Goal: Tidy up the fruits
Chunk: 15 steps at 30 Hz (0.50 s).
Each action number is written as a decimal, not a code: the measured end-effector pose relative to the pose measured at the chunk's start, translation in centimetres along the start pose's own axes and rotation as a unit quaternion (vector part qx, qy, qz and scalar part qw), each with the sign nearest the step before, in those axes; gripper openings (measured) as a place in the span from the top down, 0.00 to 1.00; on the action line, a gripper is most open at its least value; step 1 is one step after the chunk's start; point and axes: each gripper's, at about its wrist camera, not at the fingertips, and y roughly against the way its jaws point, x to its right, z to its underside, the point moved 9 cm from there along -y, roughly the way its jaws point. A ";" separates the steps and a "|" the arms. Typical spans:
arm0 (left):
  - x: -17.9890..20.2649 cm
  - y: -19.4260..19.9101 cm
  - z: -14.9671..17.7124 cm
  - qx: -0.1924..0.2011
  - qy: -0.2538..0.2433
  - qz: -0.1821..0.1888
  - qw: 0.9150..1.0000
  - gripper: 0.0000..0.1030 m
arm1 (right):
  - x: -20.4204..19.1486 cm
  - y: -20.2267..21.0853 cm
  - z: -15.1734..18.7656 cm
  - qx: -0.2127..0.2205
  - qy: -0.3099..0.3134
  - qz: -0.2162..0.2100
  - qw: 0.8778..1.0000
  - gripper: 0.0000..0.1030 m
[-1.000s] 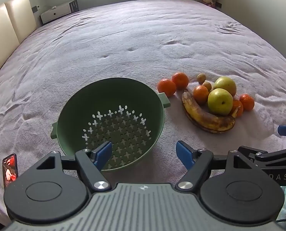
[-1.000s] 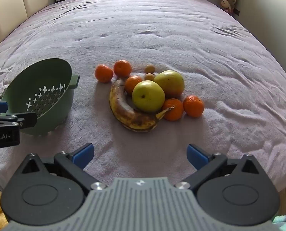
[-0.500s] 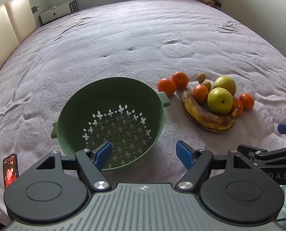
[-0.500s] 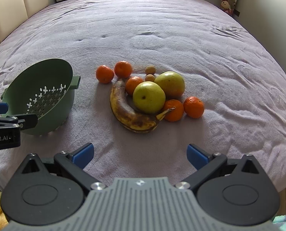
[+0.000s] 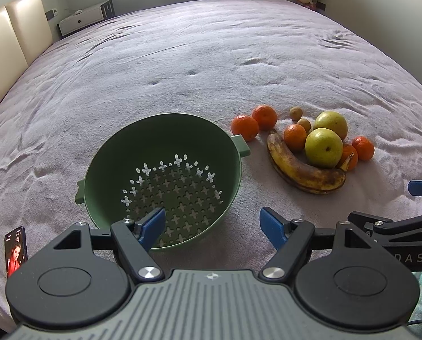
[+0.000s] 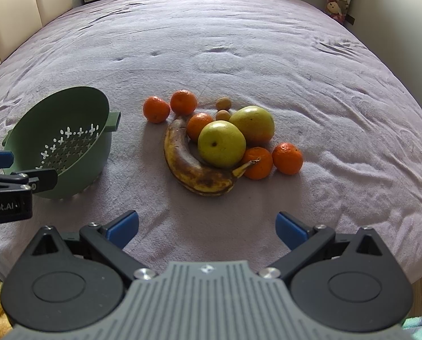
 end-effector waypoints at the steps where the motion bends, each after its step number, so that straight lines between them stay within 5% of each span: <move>1: 0.0 0.0 0.0 0.000 0.000 0.000 1.000 0.14 | -0.1 0.0 -0.1 0.000 0.001 0.000 1.000 0.04; 15: 0.0 0.0 0.0 0.000 0.000 0.000 1.000 0.14 | -0.2 -0.1 0.0 0.000 -0.003 -0.007 1.000 0.04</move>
